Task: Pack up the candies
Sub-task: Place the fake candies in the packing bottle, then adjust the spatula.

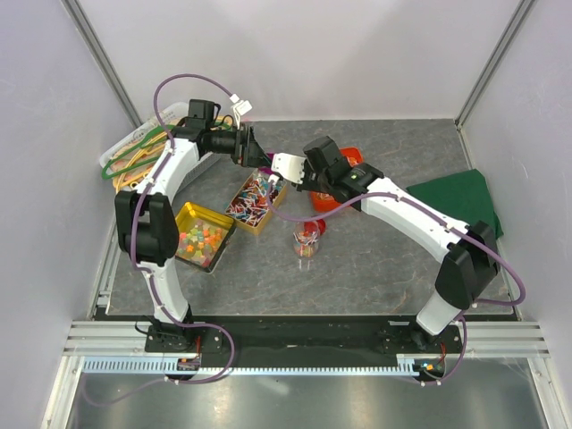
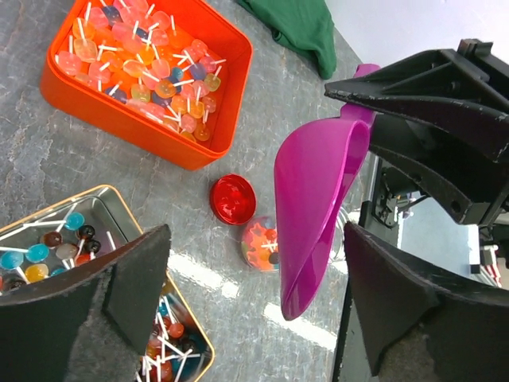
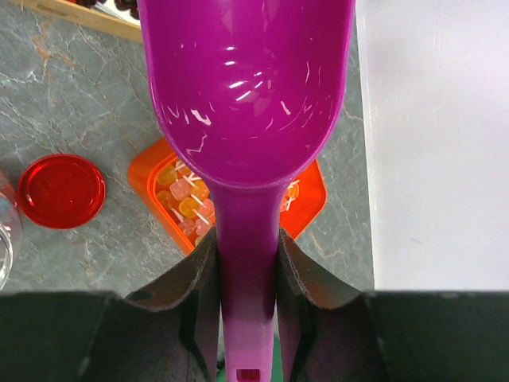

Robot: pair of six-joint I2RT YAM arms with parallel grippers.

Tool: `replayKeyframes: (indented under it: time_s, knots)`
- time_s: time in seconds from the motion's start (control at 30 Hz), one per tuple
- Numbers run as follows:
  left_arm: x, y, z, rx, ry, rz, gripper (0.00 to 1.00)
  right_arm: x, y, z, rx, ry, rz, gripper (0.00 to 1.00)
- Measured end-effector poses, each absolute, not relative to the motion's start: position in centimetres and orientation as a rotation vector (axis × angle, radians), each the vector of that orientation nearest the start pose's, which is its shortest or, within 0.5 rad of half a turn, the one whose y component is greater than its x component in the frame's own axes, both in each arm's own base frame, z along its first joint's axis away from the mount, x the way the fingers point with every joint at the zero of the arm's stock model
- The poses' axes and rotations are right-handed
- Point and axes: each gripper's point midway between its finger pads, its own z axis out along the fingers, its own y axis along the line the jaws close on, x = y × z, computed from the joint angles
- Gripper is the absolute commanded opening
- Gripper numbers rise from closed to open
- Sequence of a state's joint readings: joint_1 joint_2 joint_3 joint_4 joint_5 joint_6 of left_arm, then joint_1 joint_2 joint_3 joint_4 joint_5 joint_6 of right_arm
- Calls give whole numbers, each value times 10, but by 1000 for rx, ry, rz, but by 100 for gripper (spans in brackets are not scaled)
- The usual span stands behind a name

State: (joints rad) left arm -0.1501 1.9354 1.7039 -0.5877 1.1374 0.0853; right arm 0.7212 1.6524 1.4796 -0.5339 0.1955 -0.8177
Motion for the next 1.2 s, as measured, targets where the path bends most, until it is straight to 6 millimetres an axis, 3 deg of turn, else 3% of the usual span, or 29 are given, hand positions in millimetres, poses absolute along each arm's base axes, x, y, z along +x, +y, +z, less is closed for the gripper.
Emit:
replayKeyframes:
  time_s: [0.07,0.1,0.33,0.47,0.5,0.63,0.73,0.87,1.0,1.2]
  knots:
    - [410,-222,223,763,2015,-1369,72,385,256,216,-1501,1705,-267,0]
    - [410,-222,224,761,2015,-1377,57,385,257,217,-1495,1704,-264,0]
    - [408,-226,222,764,2009,-1421,31,388,266,218,-1456,1697,-241,0]
    - [406,-228,222,769,2006,-1431,2,389,269,214,-1449,1706,-228,0]
    - [406,-229,223,772,2001,-1433,2,388,269,214,-1447,1708,-226,0]
    - [404,-229,224,775,1992,-1458,2,387,270,213,-1441,1721,-203,36]
    - [404,-229,222,771,1994,-1475,2,387,269,211,-1436,1732,-141,43]
    - [399,-231,219,781,1971,-1555,2,385,267,211,-1427,1740,31,44]
    - [392,-234,226,803,1923,-1636,2,373,265,225,-1427,1708,209,44]
    - [387,-235,229,799,1895,-1747,2,353,263,246,-1427,1638,298,39]
